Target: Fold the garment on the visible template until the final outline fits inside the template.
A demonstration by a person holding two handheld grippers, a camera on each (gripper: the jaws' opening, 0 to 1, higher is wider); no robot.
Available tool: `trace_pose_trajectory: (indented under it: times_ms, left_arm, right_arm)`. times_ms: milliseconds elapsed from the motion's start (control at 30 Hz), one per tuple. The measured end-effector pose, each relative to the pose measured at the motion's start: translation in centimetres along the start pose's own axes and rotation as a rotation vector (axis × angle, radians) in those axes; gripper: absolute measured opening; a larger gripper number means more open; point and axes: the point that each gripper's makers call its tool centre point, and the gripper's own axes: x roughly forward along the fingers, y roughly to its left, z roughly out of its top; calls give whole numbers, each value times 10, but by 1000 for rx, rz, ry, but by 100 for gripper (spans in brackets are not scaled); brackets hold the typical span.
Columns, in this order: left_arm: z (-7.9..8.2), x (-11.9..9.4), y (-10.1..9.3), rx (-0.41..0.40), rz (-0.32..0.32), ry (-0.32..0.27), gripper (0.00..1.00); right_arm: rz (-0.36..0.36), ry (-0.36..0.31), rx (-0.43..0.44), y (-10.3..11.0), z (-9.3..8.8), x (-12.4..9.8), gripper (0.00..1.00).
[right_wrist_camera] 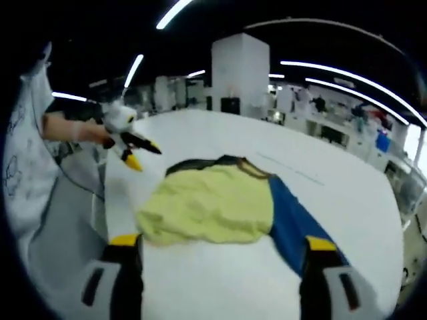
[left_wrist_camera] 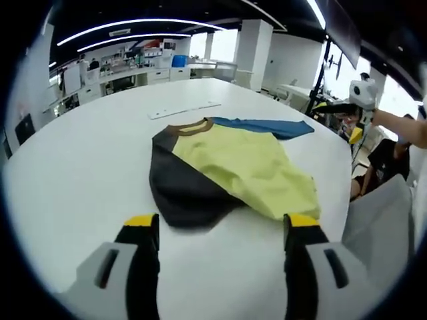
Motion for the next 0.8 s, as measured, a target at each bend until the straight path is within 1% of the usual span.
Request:
trace_pose_trajectory:
  times_ms: [133, 200, 233, 267, 300, 333, 367, 433, 467, 533, 667, 767, 800]
  left_arm:
    - [2, 1, -1, -9, 2, -12, 73]
    - [1, 1, -1, -15, 3, -15, 73]
    - [1, 1, -2, -17, 2, -15, 73]
    - [0, 2, -2, -18, 1, -15, 73]
    - [-1, 2, -2, -18, 1, -14, 73]
    - [-2, 1, -4, -16, -1, -13, 73]
    - [-2, 0, -5, -17, -1, -12, 73]
    - [-3, 0, -5, -21, -1, -13, 73]
    - [-4, -1, -6, -23, 0, -13, 73]
    - [-4, -3, -5, -25, 2, -17, 73]
    - [-4, -6, -3, -22, 8, -20, 73]
    - [-6, -7, -3, -28, 2, -15, 74]
    - [-7, -8, -4, -22, 3, -13, 74]
  right_arm:
    - [21, 10, -47, 18, 5, 9, 98]
    - [49, 6, -90, 33, 11, 15, 92]
    - [53, 7, -102, 40, 13, 18, 91]
    - [73, 7, -122, 50, 15, 23, 91]
    - [77, 8, -126, 52, 15, 24, 91]
    - [101, 17, -167, 65, 16, 32, 88]
    - [114, 21, -185, 72, 17, 35, 86]
    - [153, 36, -225, 88, 16, 44, 87]
    - [158, 39, -233, 94, 17, 48, 87]
    - [189, 54, -282, 105, 16, 55, 86]
    - [203, 80, -365, 113, 15, 65, 83]
    - [233, 124, -460, 121, 10, 74, 80]
    - [238, 128, -489, 124, 10, 76, 79]
